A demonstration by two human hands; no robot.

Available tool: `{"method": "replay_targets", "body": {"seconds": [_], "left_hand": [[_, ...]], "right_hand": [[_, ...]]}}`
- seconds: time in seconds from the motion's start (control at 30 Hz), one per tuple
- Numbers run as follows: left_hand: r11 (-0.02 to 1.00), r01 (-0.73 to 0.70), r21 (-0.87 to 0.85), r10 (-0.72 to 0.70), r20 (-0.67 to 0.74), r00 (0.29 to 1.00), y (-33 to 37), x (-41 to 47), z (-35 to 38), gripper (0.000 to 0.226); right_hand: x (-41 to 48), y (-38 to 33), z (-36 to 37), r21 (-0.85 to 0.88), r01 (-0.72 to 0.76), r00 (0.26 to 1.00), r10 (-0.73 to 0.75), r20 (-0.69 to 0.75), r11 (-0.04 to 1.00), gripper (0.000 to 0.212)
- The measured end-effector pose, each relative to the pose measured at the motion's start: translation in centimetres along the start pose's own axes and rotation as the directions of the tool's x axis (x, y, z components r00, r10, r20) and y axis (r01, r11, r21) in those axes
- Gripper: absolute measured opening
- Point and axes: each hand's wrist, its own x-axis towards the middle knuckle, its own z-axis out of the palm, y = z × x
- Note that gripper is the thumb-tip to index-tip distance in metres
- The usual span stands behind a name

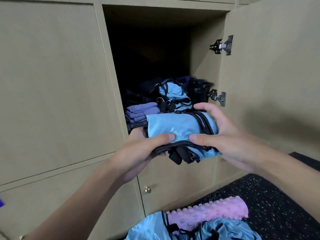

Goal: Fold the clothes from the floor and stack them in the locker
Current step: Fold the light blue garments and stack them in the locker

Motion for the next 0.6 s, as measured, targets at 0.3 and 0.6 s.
{"method": "replay_targets", "body": {"seconds": [0.3,0.6], "left_hand": [[0.954,-0.217,0.206,0.28,-0.358,0.891,-1.7,7.4,-2.1,0.039],[0.912,-0.263,0.316,0.399,-0.529,0.749,-1.3,15.0,-4.2,0.043]], "right_hand": [[10.9,3.1,1.2,-0.003,0.06,0.991,-0.06,-0.122,0.998,0.048],[21.2,2.0,1.0,-0.314,0.21,0.97,-0.237,-0.049,0.926,0.046]]}}
